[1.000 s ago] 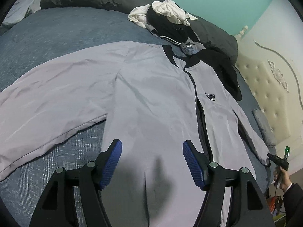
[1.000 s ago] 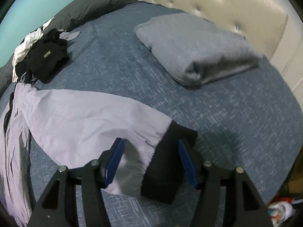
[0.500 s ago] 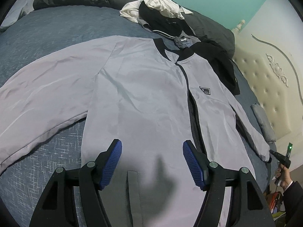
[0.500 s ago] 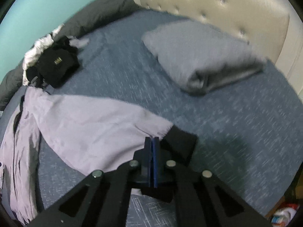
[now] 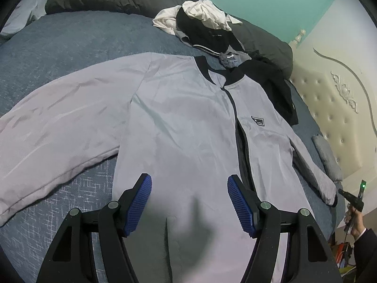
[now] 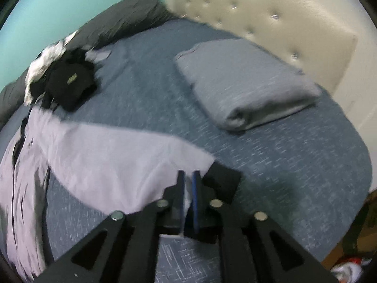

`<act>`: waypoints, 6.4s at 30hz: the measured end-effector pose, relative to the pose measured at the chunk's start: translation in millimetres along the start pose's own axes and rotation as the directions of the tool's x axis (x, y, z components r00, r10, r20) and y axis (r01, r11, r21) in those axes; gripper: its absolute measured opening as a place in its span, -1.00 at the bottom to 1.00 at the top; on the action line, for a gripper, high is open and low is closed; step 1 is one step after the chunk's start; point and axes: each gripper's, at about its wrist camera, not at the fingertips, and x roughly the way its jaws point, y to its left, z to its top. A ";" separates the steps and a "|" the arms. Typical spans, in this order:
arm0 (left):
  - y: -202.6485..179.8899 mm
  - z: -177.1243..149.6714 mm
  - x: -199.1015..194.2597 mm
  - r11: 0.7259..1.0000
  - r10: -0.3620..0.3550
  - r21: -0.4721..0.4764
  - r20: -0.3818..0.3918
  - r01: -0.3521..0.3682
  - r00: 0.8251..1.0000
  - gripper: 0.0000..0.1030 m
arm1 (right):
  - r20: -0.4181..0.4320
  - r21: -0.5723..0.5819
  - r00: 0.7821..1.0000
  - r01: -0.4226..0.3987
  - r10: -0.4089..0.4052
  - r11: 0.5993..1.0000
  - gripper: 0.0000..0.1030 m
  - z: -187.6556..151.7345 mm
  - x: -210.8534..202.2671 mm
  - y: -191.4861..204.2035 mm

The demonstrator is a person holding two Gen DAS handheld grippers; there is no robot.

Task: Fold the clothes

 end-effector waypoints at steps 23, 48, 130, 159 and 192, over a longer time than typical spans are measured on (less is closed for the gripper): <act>1.5 44.9 63.7 0.998 -0.038 0.059 0.086 0.034 0.996 0.38 | -0.109 -0.453 0.956 -0.291 0.272 0.843 -0.26 121.0 117.6 355.7; 17.3 38.1 74.1 0.992 -0.115 0.071 0.096 0.108 0.989 0.41 | -0.131 -0.749 0.989 -0.148 0.075 0.646 -0.44 136.6 260.5 544.7; 26.7 45.9 57.3 0.994 -0.107 0.031 0.127 0.104 0.986 0.41 | -0.183 -0.505 0.911 -0.410 0.370 0.760 -1.00 156.0 209.6 547.9; 24.1 44.4 59.2 0.993 -0.115 0.032 0.116 0.112 0.987 0.41 | -0.174 -0.665 0.953 -0.299 0.247 0.684 -0.74 126.3 222.9 587.7; 20.0 54.8 30.4 0.989 -0.145 0.026 0.171 0.143 0.975 0.41 | -0.364 -0.583 0.840 -0.542 0.402 0.606 -0.89 -1.9 139.2 576.4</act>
